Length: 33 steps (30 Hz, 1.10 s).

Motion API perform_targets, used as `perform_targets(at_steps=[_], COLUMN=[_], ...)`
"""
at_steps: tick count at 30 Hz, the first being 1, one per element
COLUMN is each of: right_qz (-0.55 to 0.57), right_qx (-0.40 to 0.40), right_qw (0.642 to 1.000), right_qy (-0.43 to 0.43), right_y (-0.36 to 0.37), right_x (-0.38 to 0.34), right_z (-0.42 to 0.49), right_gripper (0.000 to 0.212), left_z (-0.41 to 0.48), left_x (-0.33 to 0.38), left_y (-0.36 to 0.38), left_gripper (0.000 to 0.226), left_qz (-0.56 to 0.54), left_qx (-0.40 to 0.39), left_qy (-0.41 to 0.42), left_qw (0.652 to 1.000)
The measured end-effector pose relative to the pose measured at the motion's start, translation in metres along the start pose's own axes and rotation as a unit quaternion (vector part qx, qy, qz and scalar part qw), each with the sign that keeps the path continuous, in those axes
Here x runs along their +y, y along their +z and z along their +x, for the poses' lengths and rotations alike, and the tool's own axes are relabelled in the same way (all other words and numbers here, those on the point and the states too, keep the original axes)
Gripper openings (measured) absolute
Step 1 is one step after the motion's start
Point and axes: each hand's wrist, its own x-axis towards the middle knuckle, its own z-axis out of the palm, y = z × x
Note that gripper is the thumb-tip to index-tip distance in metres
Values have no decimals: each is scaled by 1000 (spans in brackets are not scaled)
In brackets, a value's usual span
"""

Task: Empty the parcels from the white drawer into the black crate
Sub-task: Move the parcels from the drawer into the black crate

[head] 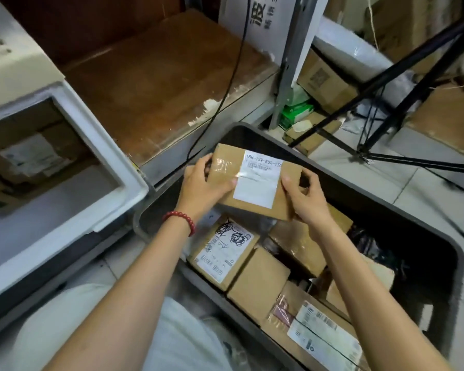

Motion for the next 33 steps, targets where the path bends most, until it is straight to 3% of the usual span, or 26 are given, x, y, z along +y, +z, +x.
perform_targets(at_steps=[7, 11, 16, 22, 27, 33], right_qz=[41, 27, -30, -78, -225, -326], right_qx=[67, 78, 59, 44, -70, -81], right_qw=[995, 995, 997, 996, 972, 942], right_qy=[54, 46, 47, 29, -5, -20], right_y=[17, 33, 54, 59, 42, 57], right_x=[31, 44, 51, 55, 55, 49], right_z=[12, 23, 42, 51, 47, 29], right_gripper=[67, 86, 81, 72, 87, 70], left_z=[41, 66, 74, 66, 56, 30], left_x=[-13, -17, -46, -72, -63, -61], left_y=[35, 50, 63, 57, 46, 9], left_gripper=[87, 88, 65, 69, 62, 62], left_qz=[45, 151, 351, 478, 454, 470], left_qx=[-62, -64, -130, -140, -98, -92], left_qy=[16, 94, 153, 177, 162, 156], left_qw=[997, 982, 914, 849, 870, 864])
